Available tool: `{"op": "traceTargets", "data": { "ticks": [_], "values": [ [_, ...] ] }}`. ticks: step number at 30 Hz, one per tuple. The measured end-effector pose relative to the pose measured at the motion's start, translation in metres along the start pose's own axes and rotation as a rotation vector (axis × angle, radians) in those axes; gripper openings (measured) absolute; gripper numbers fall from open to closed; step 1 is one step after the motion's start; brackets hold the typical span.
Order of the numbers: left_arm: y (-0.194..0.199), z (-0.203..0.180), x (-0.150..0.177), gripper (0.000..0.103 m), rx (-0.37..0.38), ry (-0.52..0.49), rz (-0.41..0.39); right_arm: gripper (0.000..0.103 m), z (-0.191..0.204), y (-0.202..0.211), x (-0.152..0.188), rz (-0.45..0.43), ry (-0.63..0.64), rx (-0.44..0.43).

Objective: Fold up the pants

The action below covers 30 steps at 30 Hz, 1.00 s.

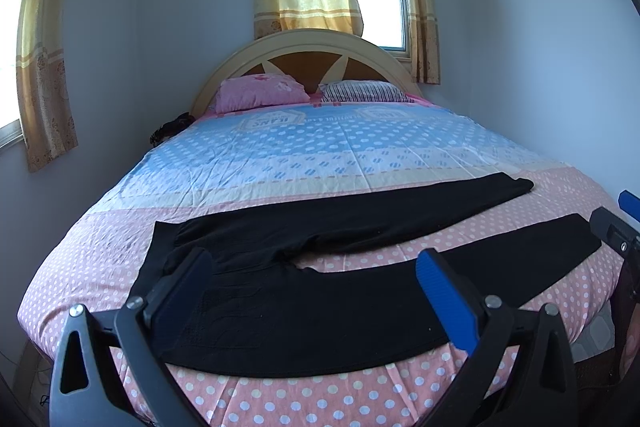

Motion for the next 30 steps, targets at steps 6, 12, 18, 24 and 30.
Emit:
{"op": "traceTargets", "data": {
  "ticks": [6, 12, 18, 24, 30],
  "values": [
    [0.0000, 0.0004, 0.0001, 0.103, 0.001, 0.002, 0.000, 0.102, 0.0002, 0.0002, 0.0003, 0.002, 0.000, 0.002],
    [0.0002, -0.0003, 0.0000, 0.103, 0.001, 0.001, -0.001, 0.102, 0.0002, 0.0001, 0.0014, 0.005, 0.001, 0.002],
    [0.0005, -0.0005, 0.0002, 0.103, 0.000, 0.001, -0.001, 0.102, 0.0004, 0.0002, 0.0020, 0.006, 0.000, 0.000],
    [0.0006, -0.0005, 0.0000, 0.103, -0.001, 0.001, -0.002, 0.102, 0.0009, -0.0009, 0.0026, 0.010, 0.000, 0.001],
    [0.0003, -0.0014, -0.0004, 0.103, -0.001, 0.001, -0.001, 0.102, 0.0014, -0.0017, 0.0039, 0.013, 0.004, 0.001]
  ]
}}
Point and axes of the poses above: each gripper's, at about its wrist camera, not at the fingertips, and y roughly against the way its jaws point, z to its left, x to its underside, the point moved 9 cm from there along -y, roughly the way its jaws point, and after that the axes turned 8 degrees about -x, right-handed, at the moved point
